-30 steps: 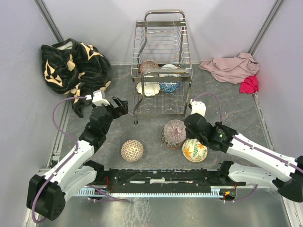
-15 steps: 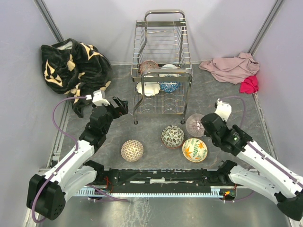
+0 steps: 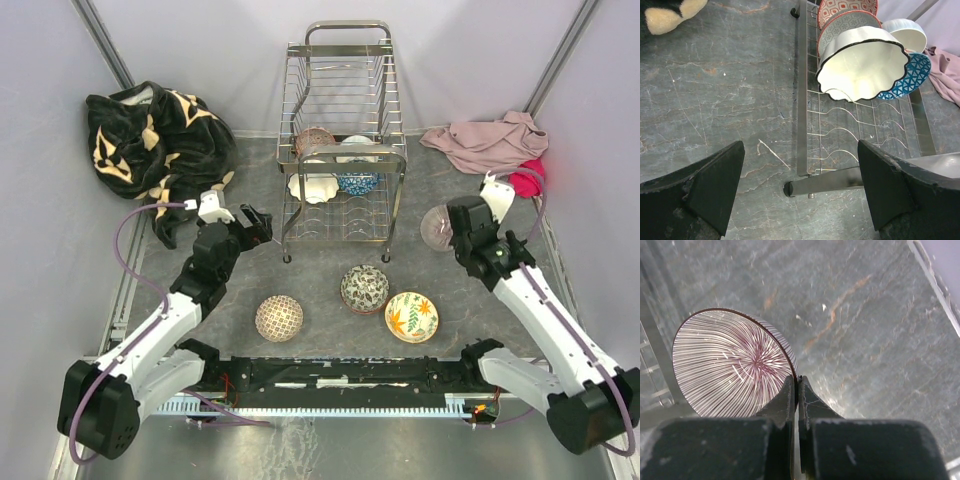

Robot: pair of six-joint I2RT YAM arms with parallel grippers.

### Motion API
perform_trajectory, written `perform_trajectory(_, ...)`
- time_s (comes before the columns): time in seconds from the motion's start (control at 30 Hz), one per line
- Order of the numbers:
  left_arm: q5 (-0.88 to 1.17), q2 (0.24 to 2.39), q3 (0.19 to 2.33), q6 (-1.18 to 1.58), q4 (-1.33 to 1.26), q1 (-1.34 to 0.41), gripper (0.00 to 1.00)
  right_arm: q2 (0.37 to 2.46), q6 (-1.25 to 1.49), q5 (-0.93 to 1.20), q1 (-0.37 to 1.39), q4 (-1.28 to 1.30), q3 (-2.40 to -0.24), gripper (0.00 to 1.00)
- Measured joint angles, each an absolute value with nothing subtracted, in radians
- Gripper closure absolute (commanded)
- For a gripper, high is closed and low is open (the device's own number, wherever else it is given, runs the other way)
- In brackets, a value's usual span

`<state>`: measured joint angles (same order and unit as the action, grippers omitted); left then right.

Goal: Load the bowls into the dish rack
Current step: Place the bowl in the dish rack.

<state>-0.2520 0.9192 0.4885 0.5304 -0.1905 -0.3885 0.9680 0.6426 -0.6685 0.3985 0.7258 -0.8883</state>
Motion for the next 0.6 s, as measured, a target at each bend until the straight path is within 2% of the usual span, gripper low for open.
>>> perform_trajectory(0.23, -0.233, 0.944, 0.488, 0.53, -0.207, -0.389, 0.01, 1.151, 0.515, -0.551, 0.271, 0.482, -0.986, 1.0)
perform_trajectory(0.6, -0.224, 0.986, 0.488, 0.53, -0.239, -0.389, 0.01, 1.441, 0.276, -0.324, 0.266, 0.02, -1.024, 1.0)
